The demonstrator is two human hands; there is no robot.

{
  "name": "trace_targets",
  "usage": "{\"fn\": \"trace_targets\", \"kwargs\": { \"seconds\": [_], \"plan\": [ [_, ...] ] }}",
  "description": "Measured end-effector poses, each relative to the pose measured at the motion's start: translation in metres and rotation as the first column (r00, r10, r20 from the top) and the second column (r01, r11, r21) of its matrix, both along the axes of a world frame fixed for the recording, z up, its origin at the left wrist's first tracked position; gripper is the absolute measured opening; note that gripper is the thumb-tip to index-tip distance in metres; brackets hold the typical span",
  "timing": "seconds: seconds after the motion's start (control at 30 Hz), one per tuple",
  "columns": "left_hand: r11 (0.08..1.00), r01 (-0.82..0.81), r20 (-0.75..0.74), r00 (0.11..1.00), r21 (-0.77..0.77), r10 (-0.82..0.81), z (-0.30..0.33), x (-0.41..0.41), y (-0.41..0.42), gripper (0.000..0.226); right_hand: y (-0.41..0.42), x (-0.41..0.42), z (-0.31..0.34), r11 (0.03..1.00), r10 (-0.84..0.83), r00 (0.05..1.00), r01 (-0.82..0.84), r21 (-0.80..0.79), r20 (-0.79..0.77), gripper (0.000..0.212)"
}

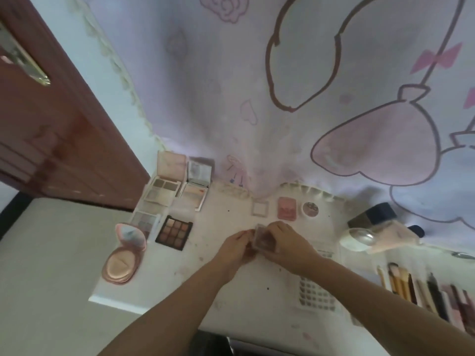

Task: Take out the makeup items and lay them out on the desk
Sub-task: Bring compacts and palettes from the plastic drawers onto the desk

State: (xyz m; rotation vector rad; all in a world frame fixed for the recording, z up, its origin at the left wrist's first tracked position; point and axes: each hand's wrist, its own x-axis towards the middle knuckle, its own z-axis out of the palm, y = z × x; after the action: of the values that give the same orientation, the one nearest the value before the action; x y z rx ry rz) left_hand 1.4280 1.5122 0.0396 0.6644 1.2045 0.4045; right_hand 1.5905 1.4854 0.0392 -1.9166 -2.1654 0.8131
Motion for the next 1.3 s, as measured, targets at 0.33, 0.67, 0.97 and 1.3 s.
{"fn": "trace_targets", "kwargs": {
  "seconds": [0.33,0.67,0.97,1.3],
  "plan": [
    [0.889,-0.227,0.439,0.804,-0.397,0.401,0.023,-0.063,-0.018,0.051,0.01,-0.055,0.04,0.991,0.129,0.96,-0.116,0.067,-0.249,0.038],
    [0.892,-0.272,0.494,0.756,-0.36,0.43,0.022,-0.134,-0.038,0.048,0.009,-0.137,0.044,0.992,0.121,0.939,-0.121,0.02,-0.322,0.056],
    [0.88,-0.291,0.514,0.725,-0.376,0.459,0.027,-0.167,-0.03,0.055,0.015,-0.169,0.047,0.981,0.188,0.946,-0.171,0.087,-0.264,0.037],
    [0.894,-0.112,0.539,0.763,-0.435,0.358,0.024,-0.19,-0.04,0.079,0.03,-0.162,0.057,0.974,-0.04,0.91,-0.057,-0.219,-0.413,0.02]
  ]
}}
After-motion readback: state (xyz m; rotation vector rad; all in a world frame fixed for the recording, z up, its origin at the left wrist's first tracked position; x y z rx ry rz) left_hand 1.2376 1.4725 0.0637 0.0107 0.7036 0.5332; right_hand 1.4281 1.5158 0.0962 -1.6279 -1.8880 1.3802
